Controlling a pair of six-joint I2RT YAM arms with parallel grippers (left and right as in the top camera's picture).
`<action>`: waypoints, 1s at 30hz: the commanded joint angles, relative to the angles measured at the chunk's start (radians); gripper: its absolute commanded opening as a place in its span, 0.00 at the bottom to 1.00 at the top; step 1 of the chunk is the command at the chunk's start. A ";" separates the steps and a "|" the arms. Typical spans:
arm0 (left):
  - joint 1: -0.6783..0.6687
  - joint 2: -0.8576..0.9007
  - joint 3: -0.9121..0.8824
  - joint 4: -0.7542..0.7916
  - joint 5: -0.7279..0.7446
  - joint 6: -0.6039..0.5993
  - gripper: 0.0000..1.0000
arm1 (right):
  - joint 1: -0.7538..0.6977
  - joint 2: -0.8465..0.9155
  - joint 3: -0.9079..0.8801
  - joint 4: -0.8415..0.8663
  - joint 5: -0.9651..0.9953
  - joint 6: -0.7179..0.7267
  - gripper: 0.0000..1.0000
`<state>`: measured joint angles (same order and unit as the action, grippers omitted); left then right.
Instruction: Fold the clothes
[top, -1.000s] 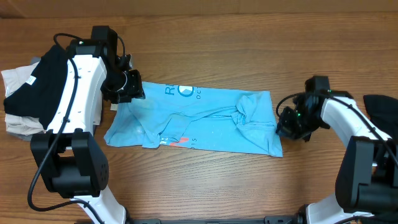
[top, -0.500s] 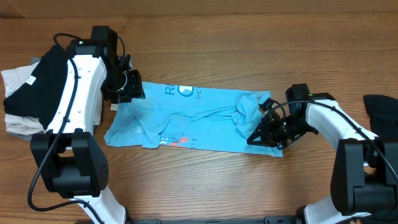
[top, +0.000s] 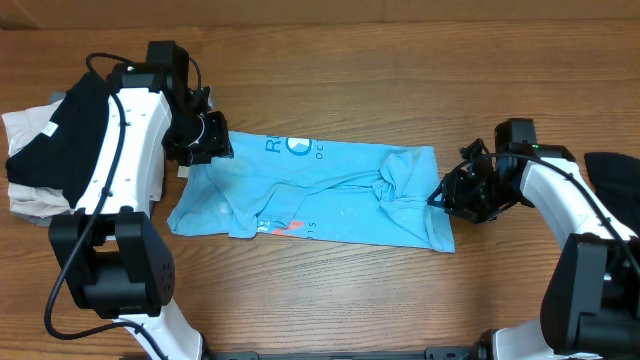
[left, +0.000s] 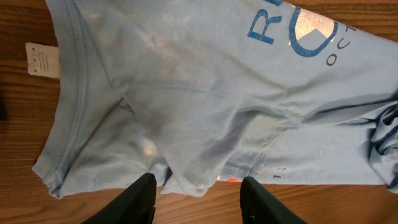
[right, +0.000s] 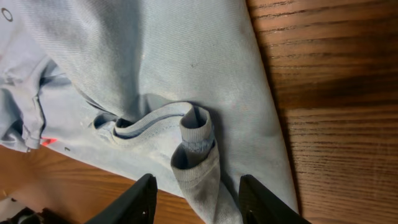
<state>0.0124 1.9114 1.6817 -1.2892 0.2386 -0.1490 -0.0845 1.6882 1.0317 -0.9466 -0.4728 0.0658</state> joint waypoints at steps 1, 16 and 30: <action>-0.007 -0.002 0.003 0.002 -0.002 0.014 0.48 | 0.034 0.030 0.014 0.009 0.026 0.026 0.46; -0.007 -0.002 0.003 -0.005 -0.002 0.014 0.48 | 0.262 0.018 0.015 -0.085 -0.021 0.005 0.04; -0.007 -0.002 0.003 -0.005 -0.002 0.014 0.49 | 0.422 0.015 0.018 -0.048 0.012 -0.036 0.35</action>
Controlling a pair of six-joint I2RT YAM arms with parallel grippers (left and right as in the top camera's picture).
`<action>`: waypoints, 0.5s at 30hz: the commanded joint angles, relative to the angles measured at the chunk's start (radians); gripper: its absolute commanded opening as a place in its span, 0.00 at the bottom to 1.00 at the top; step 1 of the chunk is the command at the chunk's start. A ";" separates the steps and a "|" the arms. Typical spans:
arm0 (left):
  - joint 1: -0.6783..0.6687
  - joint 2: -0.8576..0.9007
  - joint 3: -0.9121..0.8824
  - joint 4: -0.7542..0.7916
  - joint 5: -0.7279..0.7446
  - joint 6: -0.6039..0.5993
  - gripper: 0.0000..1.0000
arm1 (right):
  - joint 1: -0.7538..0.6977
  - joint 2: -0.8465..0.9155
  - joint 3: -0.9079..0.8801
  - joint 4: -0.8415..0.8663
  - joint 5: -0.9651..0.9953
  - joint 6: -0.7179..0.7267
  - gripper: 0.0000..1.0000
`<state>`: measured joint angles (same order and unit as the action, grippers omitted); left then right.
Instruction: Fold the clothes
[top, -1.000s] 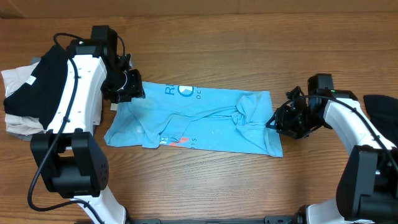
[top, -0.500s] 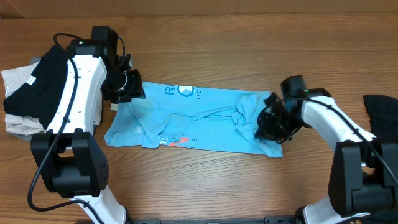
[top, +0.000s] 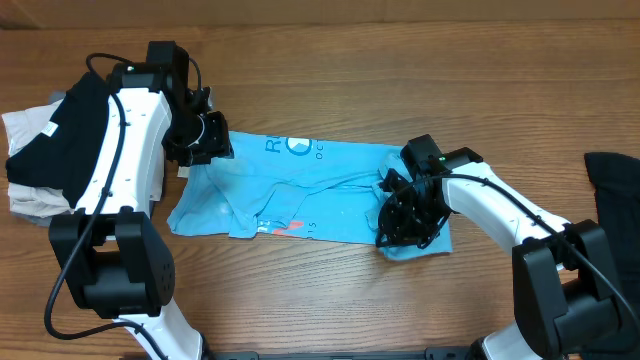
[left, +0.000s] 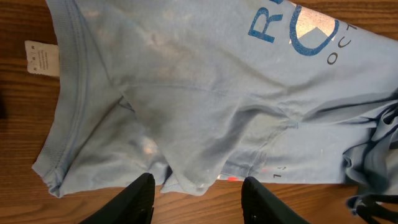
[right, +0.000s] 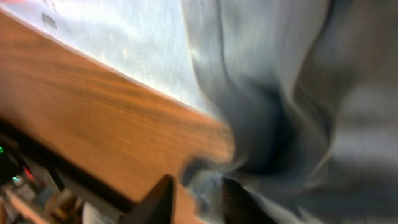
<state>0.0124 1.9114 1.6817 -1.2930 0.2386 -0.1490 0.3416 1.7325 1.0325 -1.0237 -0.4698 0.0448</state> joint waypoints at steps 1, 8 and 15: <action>-0.007 -0.002 0.003 -0.001 -0.002 0.014 0.49 | -0.015 -0.033 0.022 0.048 0.008 -0.014 0.36; -0.007 -0.002 0.003 0.000 -0.002 0.014 0.49 | -0.156 -0.056 0.090 0.145 0.031 0.115 0.41; -0.007 -0.002 0.003 0.000 -0.001 0.014 0.49 | -0.235 -0.029 0.089 0.276 0.086 0.264 0.54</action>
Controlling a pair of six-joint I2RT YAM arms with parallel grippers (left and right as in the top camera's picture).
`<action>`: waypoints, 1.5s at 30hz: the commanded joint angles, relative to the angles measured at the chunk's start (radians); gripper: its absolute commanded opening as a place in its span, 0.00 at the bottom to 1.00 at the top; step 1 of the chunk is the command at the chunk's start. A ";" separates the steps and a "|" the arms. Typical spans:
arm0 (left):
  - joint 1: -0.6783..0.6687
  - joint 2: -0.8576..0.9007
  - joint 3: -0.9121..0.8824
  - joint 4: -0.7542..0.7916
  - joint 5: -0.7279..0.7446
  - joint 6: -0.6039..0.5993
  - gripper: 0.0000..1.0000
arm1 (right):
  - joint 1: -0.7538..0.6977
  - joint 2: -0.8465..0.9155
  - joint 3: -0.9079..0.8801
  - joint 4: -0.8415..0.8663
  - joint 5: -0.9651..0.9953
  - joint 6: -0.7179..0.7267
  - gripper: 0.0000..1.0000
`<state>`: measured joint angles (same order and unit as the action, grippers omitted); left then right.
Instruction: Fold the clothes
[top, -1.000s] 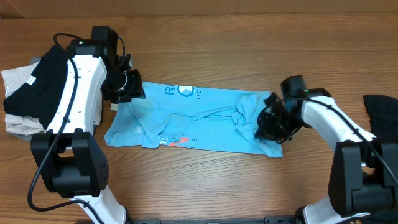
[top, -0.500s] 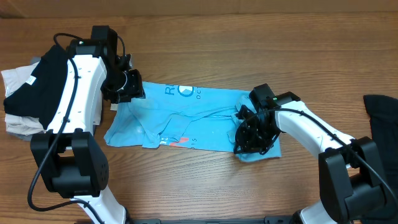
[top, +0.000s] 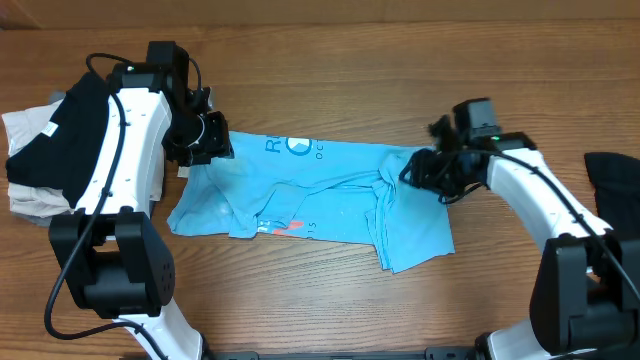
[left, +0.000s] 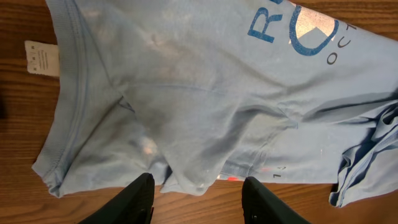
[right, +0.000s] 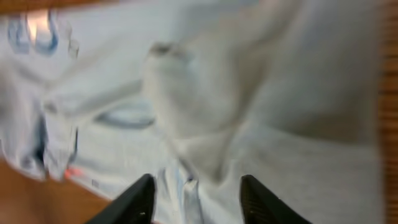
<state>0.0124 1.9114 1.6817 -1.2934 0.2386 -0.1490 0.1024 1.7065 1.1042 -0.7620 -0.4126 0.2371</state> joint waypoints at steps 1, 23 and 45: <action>-0.007 -0.002 0.003 0.000 -0.001 0.014 0.49 | 0.010 0.010 0.016 0.020 0.031 0.071 0.55; -0.007 -0.002 0.003 -0.012 0.018 0.014 0.49 | 0.082 0.091 0.029 0.341 0.001 0.234 0.20; -0.007 -0.002 0.003 -0.014 0.025 0.011 0.51 | 0.204 0.105 0.002 0.174 0.315 0.133 0.49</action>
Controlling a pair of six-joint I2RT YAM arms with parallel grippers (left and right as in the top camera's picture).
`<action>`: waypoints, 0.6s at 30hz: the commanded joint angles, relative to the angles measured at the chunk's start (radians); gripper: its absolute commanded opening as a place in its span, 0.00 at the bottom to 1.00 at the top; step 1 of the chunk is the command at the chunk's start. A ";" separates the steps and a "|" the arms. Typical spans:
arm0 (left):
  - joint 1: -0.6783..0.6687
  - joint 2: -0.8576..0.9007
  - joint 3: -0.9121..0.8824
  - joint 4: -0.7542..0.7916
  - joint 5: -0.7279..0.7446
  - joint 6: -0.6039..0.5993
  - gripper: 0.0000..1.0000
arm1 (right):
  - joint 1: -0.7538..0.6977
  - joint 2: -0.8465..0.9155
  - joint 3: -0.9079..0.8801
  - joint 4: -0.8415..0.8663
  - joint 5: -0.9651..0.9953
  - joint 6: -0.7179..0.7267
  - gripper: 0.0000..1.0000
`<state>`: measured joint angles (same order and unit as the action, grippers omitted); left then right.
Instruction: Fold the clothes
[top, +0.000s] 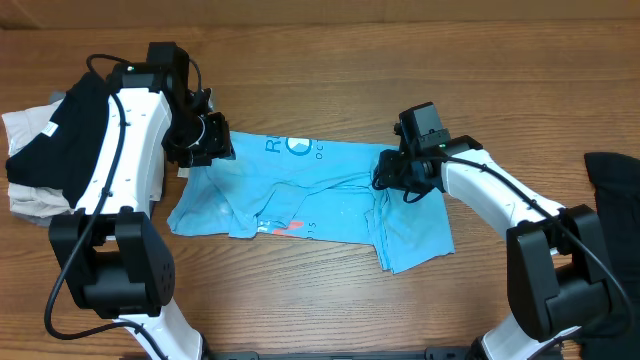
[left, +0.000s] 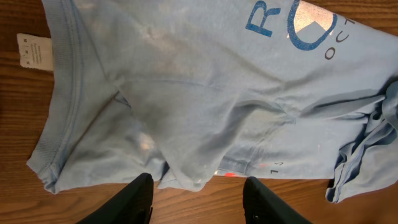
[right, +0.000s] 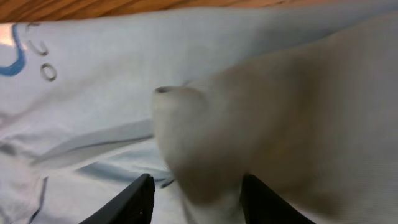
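Note:
A light blue T-shirt (top: 300, 195) with dark blue print lies spread across the wooden table, creased and bunched at its right part. In the left wrist view the T-shirt (left: 205, 93) fills the frame. My left gripper (top: 208, 142) hovers at its upper left corner, and the left gripper (left: 199, 202) is open over the shirt's near edge with nothing in it. My right gripper (top: 391, 177) is low over the bunched fold. In its own view the right gripper (right: 198, 200) is open, with a raised fold of cloth (right: 186, 130) between the fingers.
A pile with a black garment (top: 60, 130) on a beige one lies at the left table edge, behind my left arm. Another dark garment (top: 612, 175) sits at the right edge. A white tag (left: 32, 51) lies on the wood beside the shirt.
My right gripper moved left from the shirt's upper right part to the bunched fold nearer the middle, and hangs closer to the cloth. The left arm shifted only slightly. The shirt lies unchanged.
My right gripper first stood open at the shirt's right edge. Then it was over the lower right corner. After that the corner flap lay pulled out past the bottom edge, with the gripper up at the right. Now it is at the bunched fold. The left gripper stayed open.

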<state>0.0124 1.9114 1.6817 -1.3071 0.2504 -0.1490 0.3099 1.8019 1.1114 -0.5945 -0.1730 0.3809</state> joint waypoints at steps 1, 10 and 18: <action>-0.007 -0.002 0.003 0.000 0.013 0.011 0.50 | -0.002 0.016 -0.005 0.014 0.076 -0.016 0.45; -0.007 -0.002 0.003 -0.005 0.013 0.011 0.50 | -0.002 0.090 -0.005 0.062 0.082 -0.014 0.30; -0.007 -0.002 0.003 -0.005 0.013 0.011 0.50 | -0.022 0.077 0.057 -0.011 0.082 -0.006 0.04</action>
<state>0.0124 1.9114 1.6817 -1.3128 0.2508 -0.1490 0.3031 1.8763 1.1267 -0.5739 -0.0967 0.3695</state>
